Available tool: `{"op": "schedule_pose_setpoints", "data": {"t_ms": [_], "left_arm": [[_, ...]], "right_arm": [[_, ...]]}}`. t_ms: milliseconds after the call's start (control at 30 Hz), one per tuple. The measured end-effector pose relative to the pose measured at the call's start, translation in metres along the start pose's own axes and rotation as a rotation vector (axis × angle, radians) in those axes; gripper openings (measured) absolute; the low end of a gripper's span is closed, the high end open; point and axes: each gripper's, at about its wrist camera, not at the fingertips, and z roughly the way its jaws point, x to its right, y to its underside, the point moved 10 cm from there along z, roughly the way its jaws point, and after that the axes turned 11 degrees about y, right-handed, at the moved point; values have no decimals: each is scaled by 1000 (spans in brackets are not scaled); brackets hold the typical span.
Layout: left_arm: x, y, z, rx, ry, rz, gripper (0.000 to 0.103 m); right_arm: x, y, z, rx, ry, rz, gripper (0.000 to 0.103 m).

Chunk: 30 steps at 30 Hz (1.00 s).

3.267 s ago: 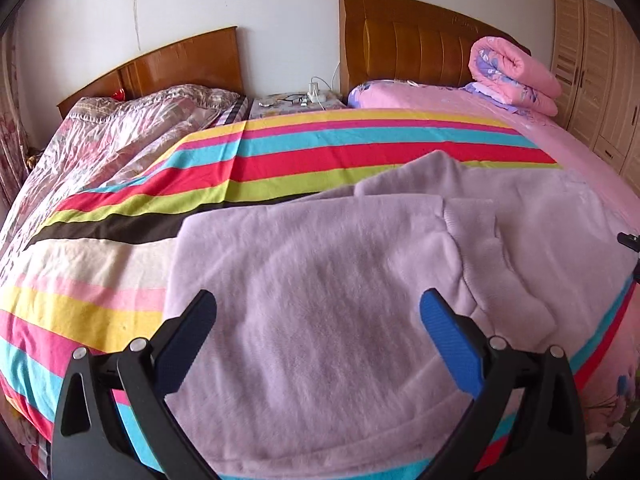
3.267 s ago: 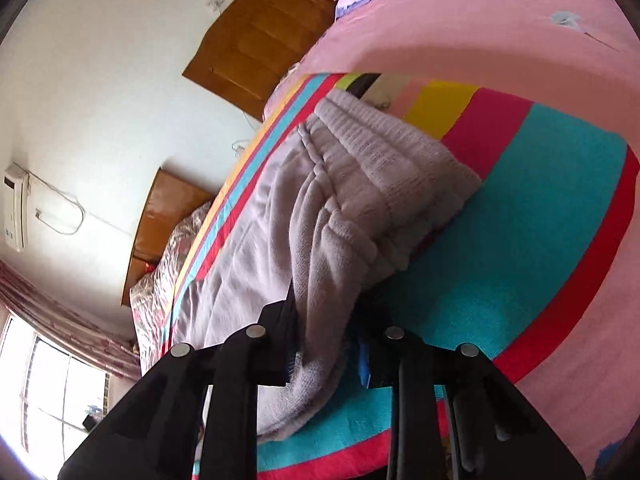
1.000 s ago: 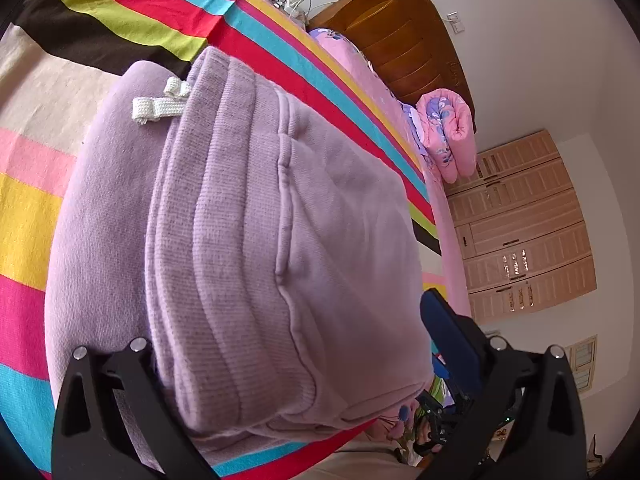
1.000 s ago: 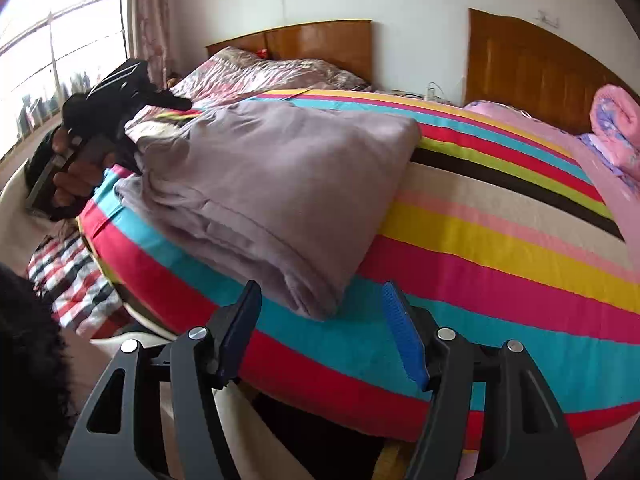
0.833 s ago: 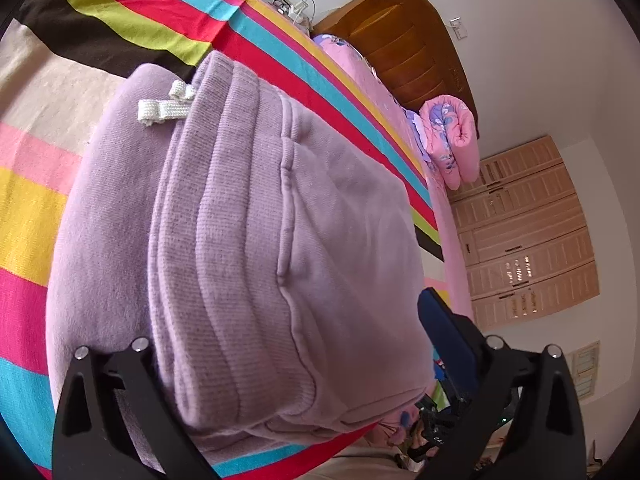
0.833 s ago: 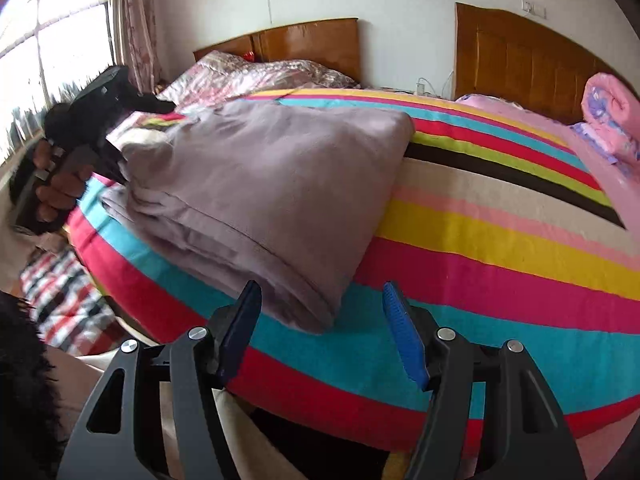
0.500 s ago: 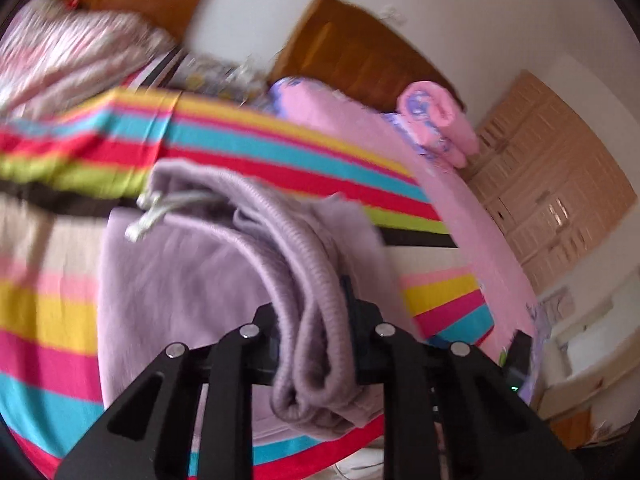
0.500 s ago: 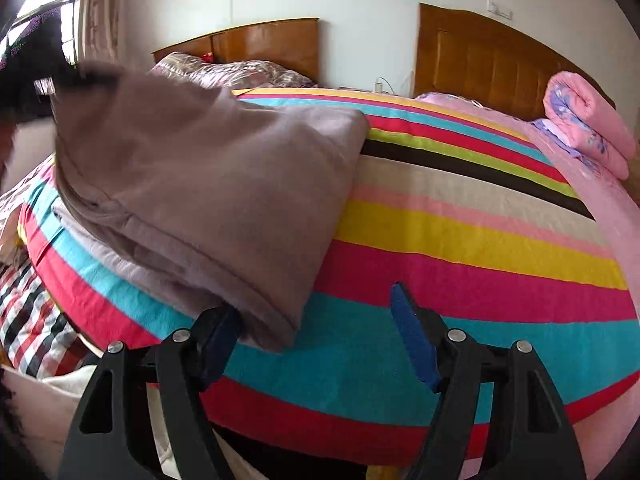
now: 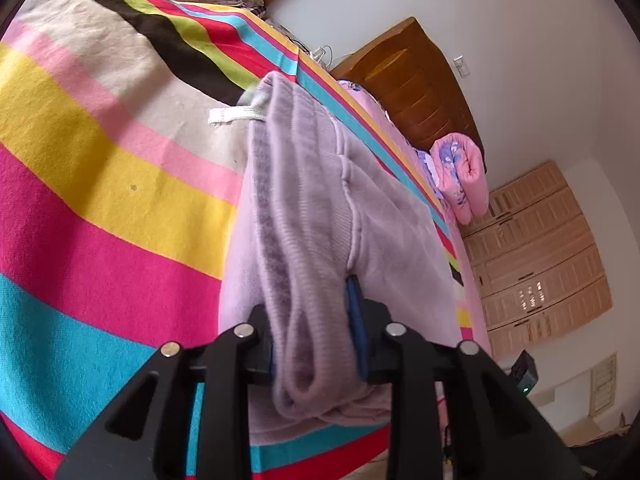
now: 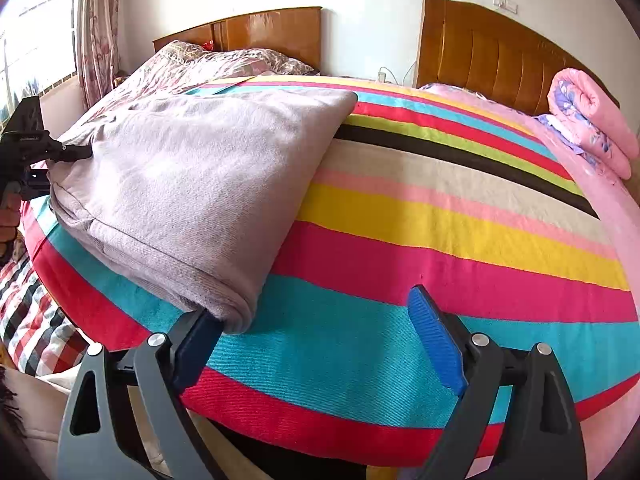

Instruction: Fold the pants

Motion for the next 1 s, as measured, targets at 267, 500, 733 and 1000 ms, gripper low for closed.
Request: {"op": "schedule_pose_setpoints", "data": {"t_ms": [267, 500, 733, 1000], "left_arm": [[50, -17, -53, 142, -252, 201, 81], [109, 20, 33, -32, -367, 535, 90], [73, 63, 53, -70, -431, 633, 90], [67, 56, 68, -78, -425, 650, 102]], "right_arm": [[-6, -16, -49, 35, -239, -68, 85], [-51, -92, -38, 145, -304, -69, 85], [-97, -56, 3, 30, -321, -244, 85], [-91, -58, 2, -3, -411, -260, 85]]}}
